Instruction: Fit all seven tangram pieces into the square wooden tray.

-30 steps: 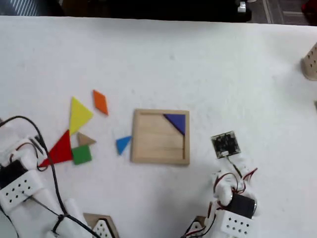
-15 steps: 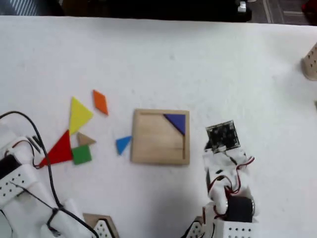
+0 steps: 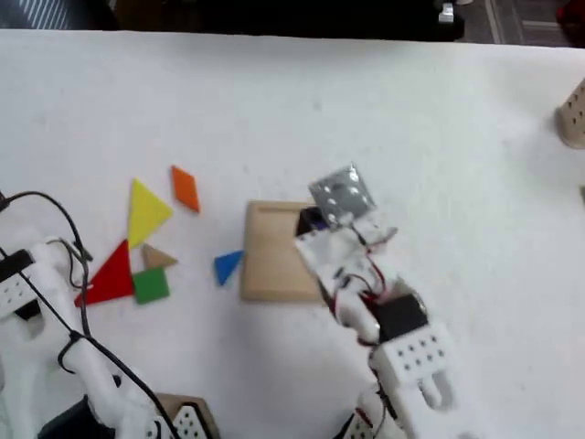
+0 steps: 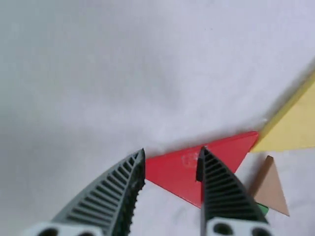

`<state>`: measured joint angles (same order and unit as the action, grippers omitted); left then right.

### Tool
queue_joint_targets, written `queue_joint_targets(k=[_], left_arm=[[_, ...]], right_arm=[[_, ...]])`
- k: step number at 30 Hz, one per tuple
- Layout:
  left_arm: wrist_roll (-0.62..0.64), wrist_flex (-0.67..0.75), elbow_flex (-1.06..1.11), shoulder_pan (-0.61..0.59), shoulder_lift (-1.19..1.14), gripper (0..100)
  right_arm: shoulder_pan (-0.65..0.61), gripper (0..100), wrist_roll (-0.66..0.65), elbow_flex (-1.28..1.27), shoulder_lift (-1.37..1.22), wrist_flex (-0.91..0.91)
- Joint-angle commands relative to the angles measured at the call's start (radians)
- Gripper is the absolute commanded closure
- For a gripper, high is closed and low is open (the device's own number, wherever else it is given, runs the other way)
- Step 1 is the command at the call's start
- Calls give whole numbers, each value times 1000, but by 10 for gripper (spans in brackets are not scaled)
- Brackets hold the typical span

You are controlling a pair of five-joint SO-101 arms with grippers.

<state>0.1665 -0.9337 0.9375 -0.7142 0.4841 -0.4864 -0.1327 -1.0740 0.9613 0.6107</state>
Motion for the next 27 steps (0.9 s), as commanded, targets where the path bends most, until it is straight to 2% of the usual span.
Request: queue_joint_targets(k=[1,7,11,15,18,20,24,27], left_arm=[[9,66,-44,48,-7,816],[8,140,-5,150,-2,816],[8,201,-9,249,-2,815],[-12,302,-11,355,-8,811],[-77,338,-3,427,-10,751],[-77,336,-3,475,-10,710],[-77,342,-15,549,-28,710],[-77,347,-91,585,-153,710]], right_arm=[[-79,981,89,144,-263,-140],[-90,981,121,190,-541,-209],[93,981,80,192,-496,-65],[242,981,78,187,-424,-51],[266,981,78,184,-414,-41],[269,981,74,175,-412,-41],[269,981,71,170,-412,-48],[269,981,71,170,-412,-48]])
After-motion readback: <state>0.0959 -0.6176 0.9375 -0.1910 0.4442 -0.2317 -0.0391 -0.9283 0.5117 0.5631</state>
